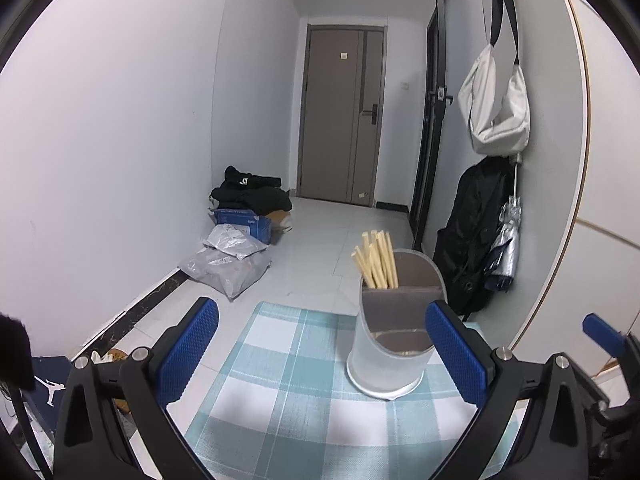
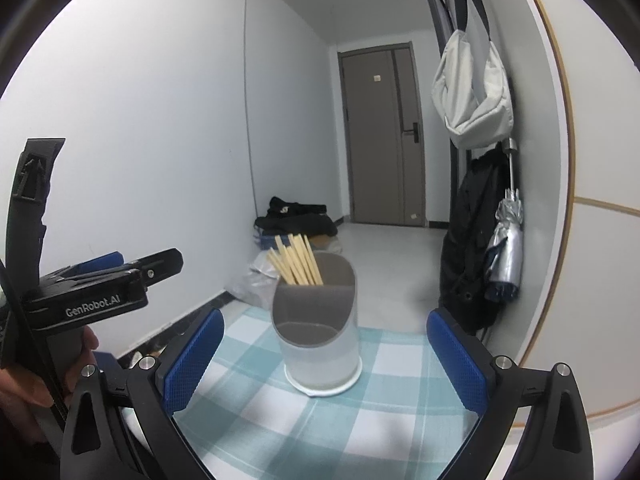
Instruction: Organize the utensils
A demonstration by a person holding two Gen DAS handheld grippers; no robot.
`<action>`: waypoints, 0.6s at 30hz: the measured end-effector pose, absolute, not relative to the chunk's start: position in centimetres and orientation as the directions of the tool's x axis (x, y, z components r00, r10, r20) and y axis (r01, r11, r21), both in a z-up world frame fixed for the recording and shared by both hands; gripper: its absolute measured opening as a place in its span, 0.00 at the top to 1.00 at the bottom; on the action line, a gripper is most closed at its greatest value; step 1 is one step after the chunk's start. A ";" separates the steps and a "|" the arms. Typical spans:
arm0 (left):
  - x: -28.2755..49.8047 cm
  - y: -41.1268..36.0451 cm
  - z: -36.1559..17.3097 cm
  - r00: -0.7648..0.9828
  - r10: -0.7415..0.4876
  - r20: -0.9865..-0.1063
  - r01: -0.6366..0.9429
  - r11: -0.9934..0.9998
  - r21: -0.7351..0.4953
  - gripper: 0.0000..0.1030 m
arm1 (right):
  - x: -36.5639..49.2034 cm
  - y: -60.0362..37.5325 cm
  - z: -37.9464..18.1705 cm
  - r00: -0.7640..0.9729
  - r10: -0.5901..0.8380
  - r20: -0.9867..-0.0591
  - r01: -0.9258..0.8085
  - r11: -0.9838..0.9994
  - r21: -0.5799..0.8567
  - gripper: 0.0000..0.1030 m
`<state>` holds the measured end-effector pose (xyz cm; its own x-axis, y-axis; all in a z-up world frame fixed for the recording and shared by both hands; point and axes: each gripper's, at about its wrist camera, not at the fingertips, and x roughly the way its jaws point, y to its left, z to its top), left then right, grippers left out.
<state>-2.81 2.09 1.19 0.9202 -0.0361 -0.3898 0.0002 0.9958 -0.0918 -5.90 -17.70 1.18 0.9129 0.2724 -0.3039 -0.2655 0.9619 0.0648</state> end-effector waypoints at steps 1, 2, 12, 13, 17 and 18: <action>-2.6 2.1 0.8 0.915 -0.034 -0.402 -0.004 0.995 -0.095 0.01 | -5.9 -17.8 0.9 0.912 0.269 -0.310 -0.262 0.963 0.067 0.01; -2.5 2.2 0.5 0.909 -0.035 -0.416 -0.008 0.995 -0.101 0.01 | -5.9 -17.8 0.8 0.911 0.268 -0.314 -0.259 0.963 0.070 0.01; -2.3 2.0 0.1 0.886 -0.042 -0.461 0.010 0.997 -0.073 0.01 | -5.4 -17.7 -0.1 0.901 0.243 -0.360 -0.229 0.970 0.081 0.00; -2.3 2.0 0.1 0.885 -0.047 -0.463 0.016 0.997 -0.071 0.01 | -5.4 -17.7 -0.2 0.900 0.240 -0.365 -0.225 0.971 0.083 0.00; -2.2 2.1 0.2 0.878 -0.065 -0.474 0.034 0.997 -0.073 0.01 | -5.5 -18.1 -0.2 0.896 0.247 -0.368 -0.221 0.969 0.111 0.01; -2.4 2.1 0.2 0.881 -0.063 -0.469 0.035 0.997 -0.069 0.01 | -5.6 -18.2 -0.2 0.898 0.239 -0.369 -0.213 0.971 0.110 0.01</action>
